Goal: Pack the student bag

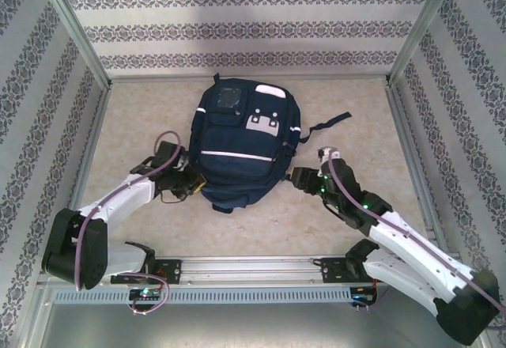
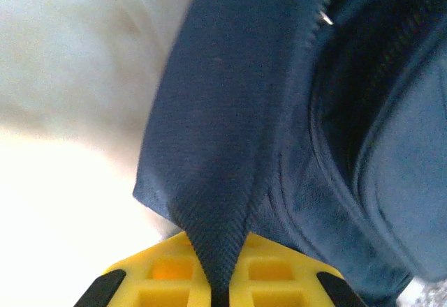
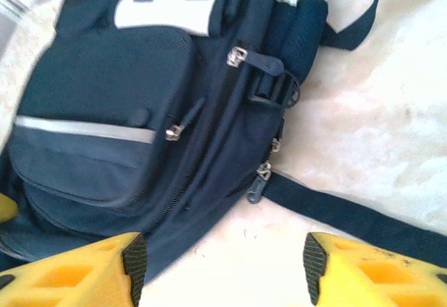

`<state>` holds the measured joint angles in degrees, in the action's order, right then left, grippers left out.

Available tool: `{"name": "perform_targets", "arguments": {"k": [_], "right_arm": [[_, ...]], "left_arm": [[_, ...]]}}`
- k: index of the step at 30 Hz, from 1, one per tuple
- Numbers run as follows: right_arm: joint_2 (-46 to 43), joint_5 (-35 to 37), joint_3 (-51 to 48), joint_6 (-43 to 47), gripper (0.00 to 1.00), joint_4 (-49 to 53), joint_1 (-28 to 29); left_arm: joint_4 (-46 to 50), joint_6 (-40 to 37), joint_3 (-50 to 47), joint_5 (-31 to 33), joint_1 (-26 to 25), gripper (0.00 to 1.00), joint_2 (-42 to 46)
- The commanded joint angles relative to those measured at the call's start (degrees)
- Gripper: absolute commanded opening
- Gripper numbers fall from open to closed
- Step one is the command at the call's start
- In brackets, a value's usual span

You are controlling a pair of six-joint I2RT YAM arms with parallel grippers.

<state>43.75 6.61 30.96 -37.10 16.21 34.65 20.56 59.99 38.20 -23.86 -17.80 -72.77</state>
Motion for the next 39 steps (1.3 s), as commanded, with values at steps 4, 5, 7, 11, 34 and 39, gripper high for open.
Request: {"name": "perform_targets", "arguments": {"k": [4, 5, 7, 11, 34, 39], "right_arm": [[-5.1, 4.7, -1.8, -0.2, 0.64, 6.1, -1.3], [-5.2, 4.7, -1.9, -0.3, 0.64, 6.1, -1.5], [-5.4, 4.6, -2.1, -0.7, 0.64, 6.1, -1.4], [-6.0, 5.2, -2.6, -0.7, 0.64, 6.0, -1.5], [-16.7, 18.4, 2.9, 11.1, 0.98, 6.5, -1.9], [-10.9, 16.9, 0.4, 23.2, 0.98, -3.5, -2.0]], "left_arm": [[3.0, 0.9, 0.4, 2.0, -13.5, 0.02, 2.8], [3.6, 1.2, 0.0, 2.6, -14.4, 0.02, 3.4], [3.7, 2.2, -1.5, 3.5, -16.3, 0.02, 4.7], [4.2, 4.7, -4.2, 6.0, -19.9, 0.11, 7.3], [13.4, -34.5, 15.6, 33.5, -17.7, 0.99, 17.5], [-3.5, -53.2, 9.8, 45.5, -17.4, 0.99, 15.3]]}}
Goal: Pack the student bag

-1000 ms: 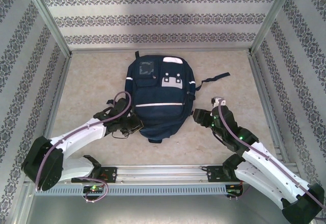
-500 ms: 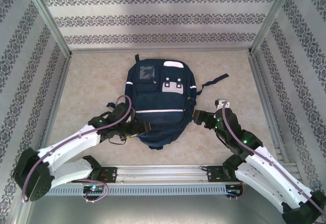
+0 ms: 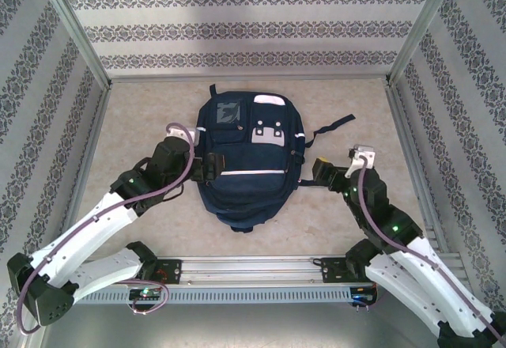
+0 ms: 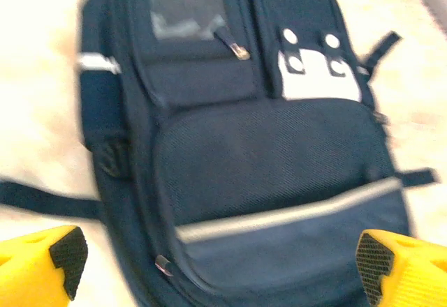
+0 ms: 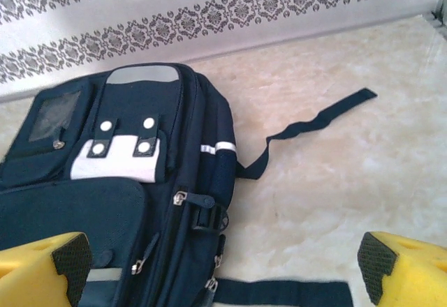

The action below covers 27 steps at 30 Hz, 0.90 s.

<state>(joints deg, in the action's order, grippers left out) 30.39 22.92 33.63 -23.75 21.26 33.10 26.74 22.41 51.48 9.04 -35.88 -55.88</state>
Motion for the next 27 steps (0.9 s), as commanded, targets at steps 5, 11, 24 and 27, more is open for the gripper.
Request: {"name": "perform_targets", "arguments": {"k": [5, 11, 24, 27], "right_arm": [[5.0, -10.6, -7.2, 21.2, 0.98, -23.9, -0.5], [10.3, -8.1, -10.5, 27.0, 0.98, -32.0, -0.7], [8.3, -6.0, -18.5, 28.6, 0.98, -36.6, -8.6], [6.8, -4.8, -19.9, 26.4, 0.98, -38.2, -10.6]], "left_arm": [[-32.1, -16.1, -17.8, 4.2, 9.8, 0.99, 2.1], [-48.5, -21.2, -30.6, -1.5, 22.8, 0.99, 0.2], [-47.9, -21.7, -29.0, -9.9, 34.9, 0.99, -13.4], [-48.2, -21.6, -30.9, -6.3, 34.9, 0.99, -10.3]]}}
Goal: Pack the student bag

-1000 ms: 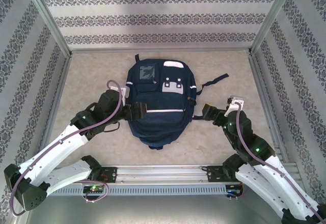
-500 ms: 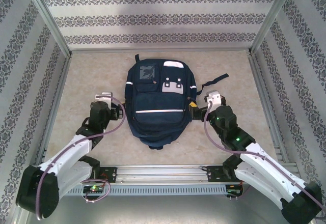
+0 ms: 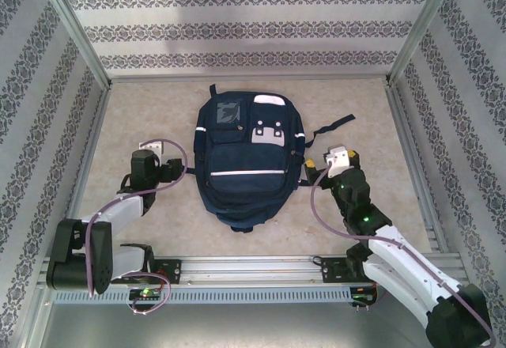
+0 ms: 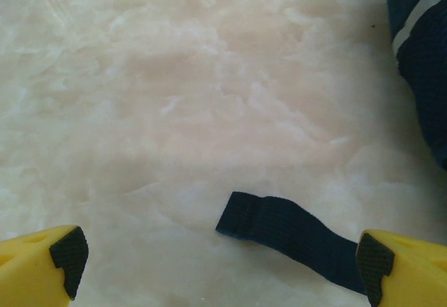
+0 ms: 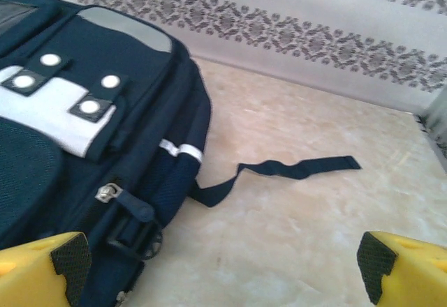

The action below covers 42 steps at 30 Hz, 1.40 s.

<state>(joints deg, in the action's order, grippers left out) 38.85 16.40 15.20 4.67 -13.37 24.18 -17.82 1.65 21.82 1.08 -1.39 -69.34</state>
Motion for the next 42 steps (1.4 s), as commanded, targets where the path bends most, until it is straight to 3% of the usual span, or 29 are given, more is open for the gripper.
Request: {"name": "perform_targets", "arguments": {"k": [1, 3, 7, 11, 16, 23, 27, 29, 34, 37, 39, 42], "right_arm": [[-2.0, 1.4, -1.4, -2.6, 0.98, -3.2, -2.7], [-2.6, 2.7, -1.6, -5.1, 0.98, -2.8, -5.1], [-0.8, 3.5, -3.2, -12.3, 0.98, -4.5, -12.3], [2.7, 2.4, -4.4, -15.4, 0.98, -6.9, -18.2], [5.3, -4.9, -8.4, -15.0, 0.98, -15.9, -24.7], [16.0, -10.9, -9.1, -14.0, 0.98, -27.8, -28.3], [23.4, -13.2, -8.2, -13.8, 0.98, -36.3, -28.7], [27.8, -13.5, -7.9, -14.9, 0.98, -41.3, -28.8], [39.8, -20.6, -6.8, -10.9, 0.98, -54.9, -28.7], [51.0, -22.6, -6.6, -9.6, 0.98, -66.1, -27.9], [50.0, -26.6, -2.2, -8.4, 0.98, -57.0, -27.8], [48.0, -24.6, 6.3, -7.6, 0.98, -39.5, -27.2]], "left_arm": [[-3.9, -0.8, -2.0, 3.7, 0.4, 0.99, 4.2], [-4.8, -1.3, -3.0, 7.0, 0.6, 0.99, 5.3], [-6.6, -1.5, -1.4, 5.8, 1.6, 0.99, 1.6], [-17.0, 4.4, -2.8, 5.9, 1.6, 0.99, -2.2], [-24.3, 3.3, -3.6, 7.7, 1.6, 0.99, -5.4], [-32.2, 0.0, -2.3, 0.8, 1.6, 0.99, -14.2], [-40.8, 0.2, -3.5, 0.7, 1.8, 0.99, -20.3], [-35.9, -0.9, -1.8, -2.0, 1.7, 0.99, -19.5], [-43.0, -2.8, -5.9, -5.4, 1.3, 0.99, -18.9], [-35.3, -3.0, -1.3, -5.4, 1.4, 0.99, -19.6], [-30.1, -2.9, 1.5, -5.4, 1.4, 0.99, -19.8], [-29.2, -1.8, 2.2, -4.6, 1.9, 0.99, -20.1]]}}
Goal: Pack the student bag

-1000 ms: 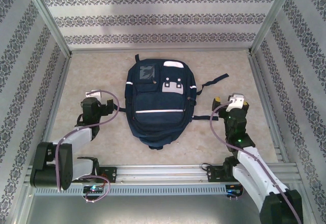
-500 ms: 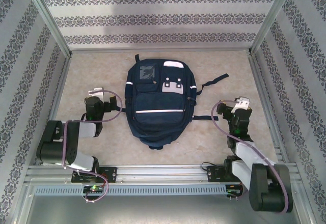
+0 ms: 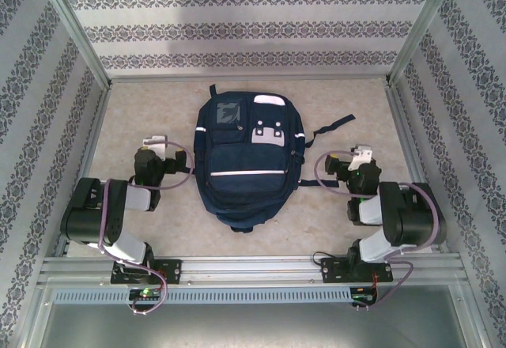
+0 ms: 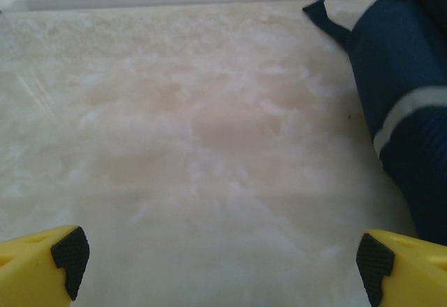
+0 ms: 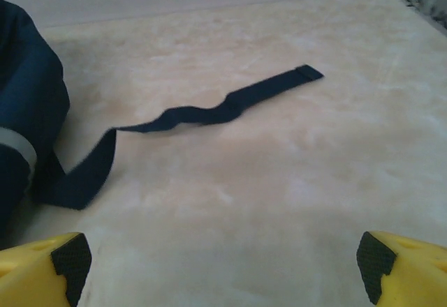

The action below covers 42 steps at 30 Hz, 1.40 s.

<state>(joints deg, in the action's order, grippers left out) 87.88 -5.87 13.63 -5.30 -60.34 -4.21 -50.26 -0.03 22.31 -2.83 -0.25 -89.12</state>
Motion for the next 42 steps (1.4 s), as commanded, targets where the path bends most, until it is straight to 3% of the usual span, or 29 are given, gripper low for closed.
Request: {"name": "perform_targets", "arguments": {"k": [1, 10, 13, 16, 20, 23, 42], "right_arm": [[-0.5, 2.2, 8.2, 3.0, 0.98, 7.2, 3.2], [-1.1, 4.7, 7.3, 2.0, 0.98, 6.5, 3.1], [-1.4, -4.1, 6.6, 6.9, 0.98, 5.4, 4.3], [-1.4, -5.0, 4.3, 7.1, 0.98, 2.4, 4.2], [-1.4, 5.4, 8.6, 3.2, 0.98, 9.6, 4.1], [-1.3, 6.1, 8.5, 3.6, 0.98, 9.2, 4.5], [-1.4, 7.4, 8.5, 4.1, 0.98, 9.2, 5.3]], "left_arm": [[3.2, -0.1, 1.6, -0.9, 0.8, 0.99, -0.4], [3.1, -0.1, 1.6, -0.4, 0.8, 0.99, -0.3], [3.1, -0.5, 1.6, -1.0, 0.7, 0.99, -0.2], [0.9, -2.5, 0.2, -4.5, 0.3, 1.00, 0.1], [-0.3, -3.2, -0.5, -4.7, -0.2, 0.99, 0.2], [3.3, 0.1, 1.7, 1.5, 0.3, 0.99, -0.3], [3.1, 0.3, 1.6, 1.0, 0.7, 0.99, -0.3]]}}
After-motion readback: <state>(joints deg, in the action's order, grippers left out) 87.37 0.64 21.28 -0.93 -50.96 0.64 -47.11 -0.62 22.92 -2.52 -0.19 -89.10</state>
